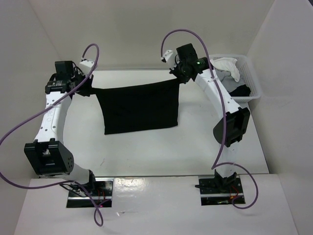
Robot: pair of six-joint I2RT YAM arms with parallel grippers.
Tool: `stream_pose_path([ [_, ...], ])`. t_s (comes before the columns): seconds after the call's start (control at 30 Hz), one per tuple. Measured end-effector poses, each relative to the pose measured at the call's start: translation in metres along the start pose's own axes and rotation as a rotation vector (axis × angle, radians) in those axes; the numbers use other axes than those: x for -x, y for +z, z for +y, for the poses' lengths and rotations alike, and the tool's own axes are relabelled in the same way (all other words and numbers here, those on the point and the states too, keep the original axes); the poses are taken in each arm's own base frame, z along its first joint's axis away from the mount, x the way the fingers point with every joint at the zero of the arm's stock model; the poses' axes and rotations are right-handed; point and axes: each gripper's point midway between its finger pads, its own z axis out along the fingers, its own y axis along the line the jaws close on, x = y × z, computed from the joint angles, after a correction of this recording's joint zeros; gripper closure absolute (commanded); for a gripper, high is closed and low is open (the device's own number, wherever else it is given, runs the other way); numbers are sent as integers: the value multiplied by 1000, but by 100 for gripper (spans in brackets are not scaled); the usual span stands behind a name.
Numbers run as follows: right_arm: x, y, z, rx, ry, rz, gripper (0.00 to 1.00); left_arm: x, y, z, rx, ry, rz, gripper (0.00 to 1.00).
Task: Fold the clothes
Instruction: Fold the tank top
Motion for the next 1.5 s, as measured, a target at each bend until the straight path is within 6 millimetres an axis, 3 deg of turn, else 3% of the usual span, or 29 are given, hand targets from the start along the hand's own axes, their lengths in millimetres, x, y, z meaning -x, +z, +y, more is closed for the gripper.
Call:
stream_pose_path([
  [0.3, 3, -5, -6, -9, 6, -14, 100, 5, -2, 2, 9, 7, -21, 97],
  [0.43, 5, -21, -6, -11, 7, -33, 100, 12, -24, -3, 24, 20, -56, 97],
  [0.7, 1, -125, 3, -47, -11, -161, 100, 21, -110, -29, 75, 71, -184, 97],
  [0.83, -9, -155, 12, -40, -13, -193, 100, 10, -136, -44, 72, 80, -193, 97],
  [1.13, -27, -161, 38, 56, -22, -170, 100, -17, -156, -62, 19, 77, -150, 97],
  [1.5, -36, -159, 48, 93, -25, -156, 100, -24, -160, -71, -31, 81, -146, 93],
])
